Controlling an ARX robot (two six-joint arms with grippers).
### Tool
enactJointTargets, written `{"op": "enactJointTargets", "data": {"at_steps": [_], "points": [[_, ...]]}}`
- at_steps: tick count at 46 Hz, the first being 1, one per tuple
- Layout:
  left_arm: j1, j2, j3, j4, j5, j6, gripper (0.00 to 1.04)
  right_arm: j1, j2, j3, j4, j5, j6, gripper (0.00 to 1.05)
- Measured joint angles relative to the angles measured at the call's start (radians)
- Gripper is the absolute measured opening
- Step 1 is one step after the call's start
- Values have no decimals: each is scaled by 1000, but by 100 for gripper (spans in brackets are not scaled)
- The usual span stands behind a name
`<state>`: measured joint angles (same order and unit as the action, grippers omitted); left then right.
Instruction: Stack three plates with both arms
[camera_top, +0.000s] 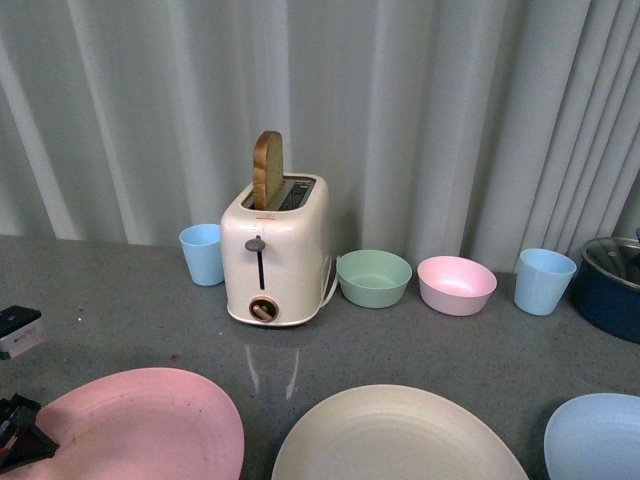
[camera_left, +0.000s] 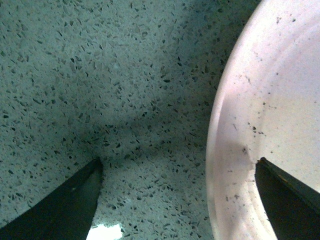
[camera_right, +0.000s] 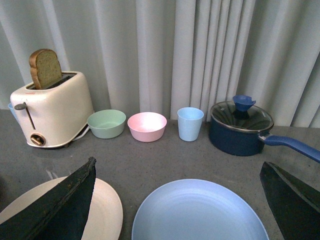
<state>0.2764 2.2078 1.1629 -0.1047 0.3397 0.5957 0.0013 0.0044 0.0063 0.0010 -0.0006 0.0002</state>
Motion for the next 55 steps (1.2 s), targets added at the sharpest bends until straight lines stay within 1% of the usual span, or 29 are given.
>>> {"op": "enactJointTargets", "data": {"at_steps": [2, 8, 14, 19, 23, 25, 28, 44, 55], "points": [[-2, 6, 8, 0, 0, 0, 80, 0, 0, 0, 0, 0, 0, 97], [-4, 14, 16, 0, 8, -2, 59, 0, 0, 0, 0, 0, 0, 97], [-7, 14, 17, -5, 10, -4, 43, 0, 0, 0, 0, 0, 0, 97], [-9, 14, 21, -15, 20, -10, 22, 0, 0, 0, 0, 0, 0, 97], [-5, 4, 25, -27, 36, -21, 10, 0, 0, 0, 0, 0, 0, 97], [-3, 2, 27, -34, 48, -26, 6, 0, 0, 0, 0, 0, 0, 97], [0, 2, 35, -47, 62, -35, 5, 0, 0, 0, 0, 0, 0, 97], [5, 2, 95, -102, 64, -56, 5, 0, 0, 0, 0, 0, 0, 97], [33, -2, 176, -186, 78, -66, 4, 0, 0, 0, 0, 0, 0, 97]]}}
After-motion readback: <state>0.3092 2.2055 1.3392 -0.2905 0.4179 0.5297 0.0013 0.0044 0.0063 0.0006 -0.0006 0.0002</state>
